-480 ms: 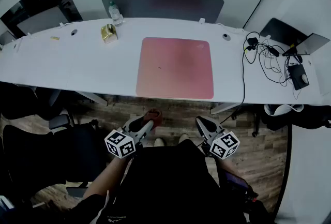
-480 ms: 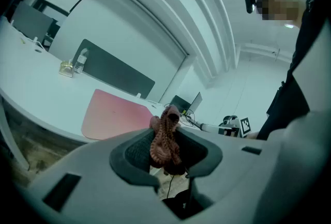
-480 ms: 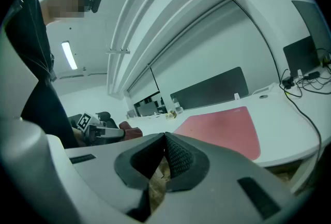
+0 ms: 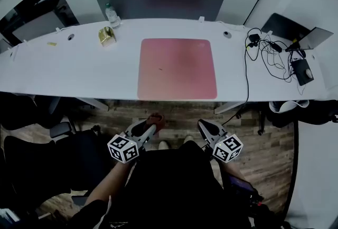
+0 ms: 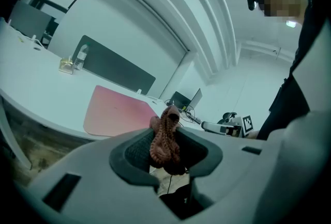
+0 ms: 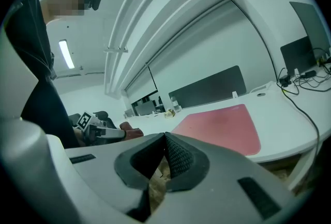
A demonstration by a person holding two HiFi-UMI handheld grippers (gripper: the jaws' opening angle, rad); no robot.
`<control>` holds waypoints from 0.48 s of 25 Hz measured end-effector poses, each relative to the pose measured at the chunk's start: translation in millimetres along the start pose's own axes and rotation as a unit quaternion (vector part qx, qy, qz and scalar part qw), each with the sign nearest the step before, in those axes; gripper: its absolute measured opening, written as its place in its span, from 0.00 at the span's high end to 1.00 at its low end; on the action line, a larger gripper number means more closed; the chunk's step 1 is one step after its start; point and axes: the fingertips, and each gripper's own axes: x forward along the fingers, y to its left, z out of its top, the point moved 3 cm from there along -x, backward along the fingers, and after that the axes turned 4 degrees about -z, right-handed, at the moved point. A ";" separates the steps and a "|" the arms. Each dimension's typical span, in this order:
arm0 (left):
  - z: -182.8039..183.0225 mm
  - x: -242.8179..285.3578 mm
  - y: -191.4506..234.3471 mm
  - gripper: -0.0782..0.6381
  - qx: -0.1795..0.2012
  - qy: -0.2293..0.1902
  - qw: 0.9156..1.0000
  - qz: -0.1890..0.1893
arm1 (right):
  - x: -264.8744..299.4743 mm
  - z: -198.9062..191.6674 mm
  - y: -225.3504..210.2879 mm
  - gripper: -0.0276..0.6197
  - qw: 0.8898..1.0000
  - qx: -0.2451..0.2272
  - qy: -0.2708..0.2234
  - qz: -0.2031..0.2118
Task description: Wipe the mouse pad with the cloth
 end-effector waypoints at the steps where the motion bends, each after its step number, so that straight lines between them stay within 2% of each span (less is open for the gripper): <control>1: -0.4 0.3 1.1 0.72 -0.003 0.001 1.000 0.002 | -0.2 0.6 -0.2 0.92 1.000 -0.002 0.000 -0.002; 12: -6.1 -3.9 19.8 0.72 -0.034 0.003 0.999 0.037 | 9.6 2.3 0.7 0.92 1.000 0.005 0.005 -0.007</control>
